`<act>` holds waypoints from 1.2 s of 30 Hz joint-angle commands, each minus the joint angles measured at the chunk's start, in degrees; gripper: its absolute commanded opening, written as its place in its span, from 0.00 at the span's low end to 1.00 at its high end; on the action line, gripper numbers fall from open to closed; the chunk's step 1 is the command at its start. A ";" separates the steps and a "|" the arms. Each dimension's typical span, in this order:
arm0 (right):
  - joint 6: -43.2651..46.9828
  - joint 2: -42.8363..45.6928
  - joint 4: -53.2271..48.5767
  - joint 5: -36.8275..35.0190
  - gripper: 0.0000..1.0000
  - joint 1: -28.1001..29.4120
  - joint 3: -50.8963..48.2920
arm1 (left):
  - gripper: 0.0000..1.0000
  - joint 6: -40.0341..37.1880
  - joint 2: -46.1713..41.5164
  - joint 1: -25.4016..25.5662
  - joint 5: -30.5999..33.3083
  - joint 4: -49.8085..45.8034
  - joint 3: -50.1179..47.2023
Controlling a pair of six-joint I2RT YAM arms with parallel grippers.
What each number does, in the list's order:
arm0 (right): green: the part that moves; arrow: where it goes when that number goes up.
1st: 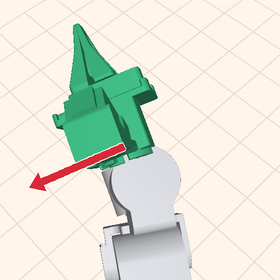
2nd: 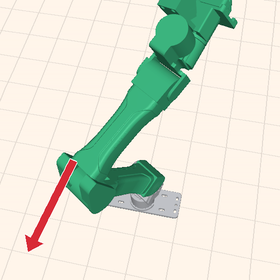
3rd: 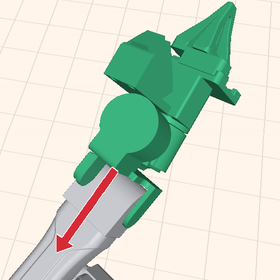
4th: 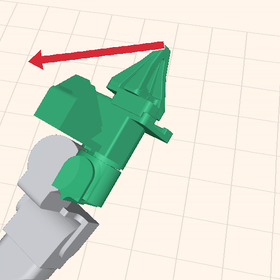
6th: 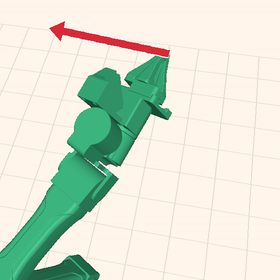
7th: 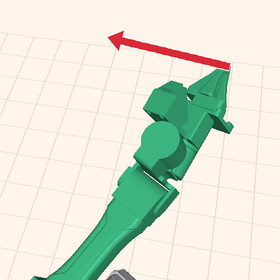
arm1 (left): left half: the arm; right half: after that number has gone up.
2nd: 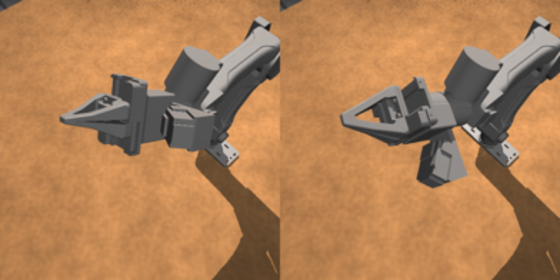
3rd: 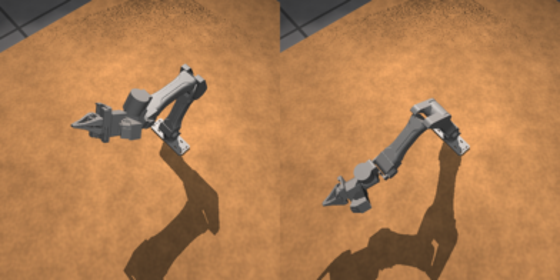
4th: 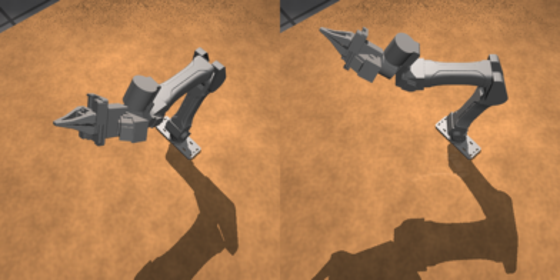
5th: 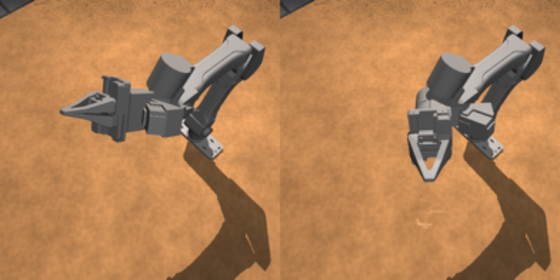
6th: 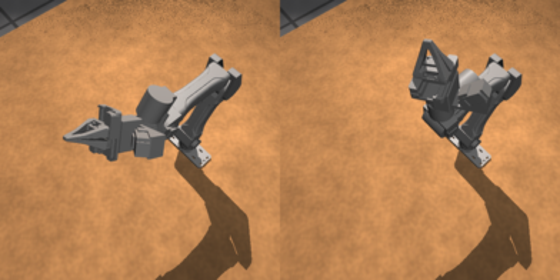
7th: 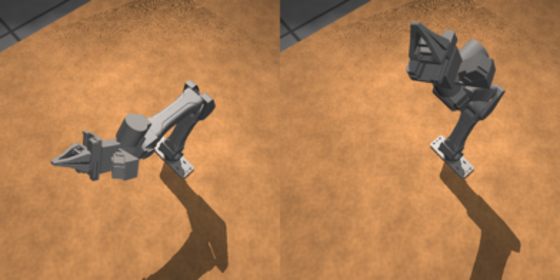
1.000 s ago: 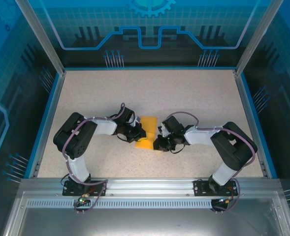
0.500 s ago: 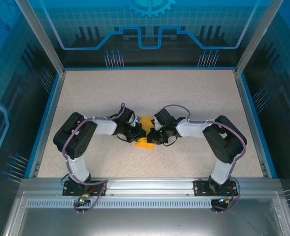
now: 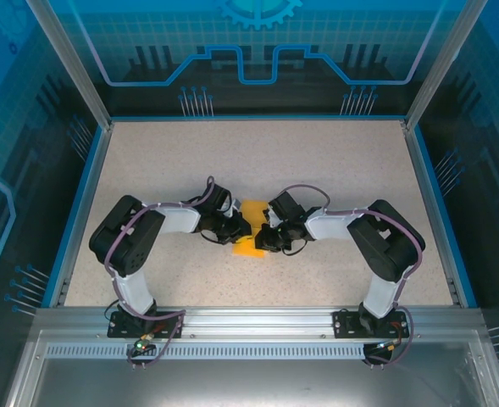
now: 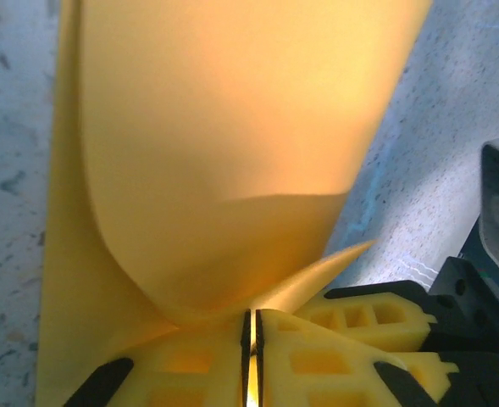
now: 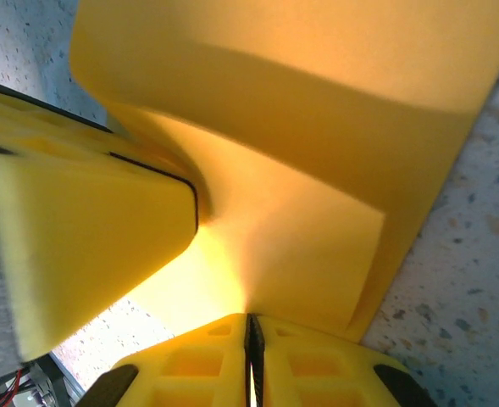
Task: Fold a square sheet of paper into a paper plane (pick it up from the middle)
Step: Fold the triangle a second time at the center of the table.
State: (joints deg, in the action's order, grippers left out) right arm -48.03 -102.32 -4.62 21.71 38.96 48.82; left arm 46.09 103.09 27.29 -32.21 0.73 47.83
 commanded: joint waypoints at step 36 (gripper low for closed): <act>0.40 -3.07 -5.75 -1.87 0.03 0.14 -3.04 | 0.00 -3.02 0.24 -6.80 9.13 -3.17 -0.02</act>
State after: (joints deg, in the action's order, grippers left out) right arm -48.01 -102.24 -4.03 21.85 38.94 48.53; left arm 44.64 103.53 22.33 -26.37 -0.73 49.01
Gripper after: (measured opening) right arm 0.043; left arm 0.047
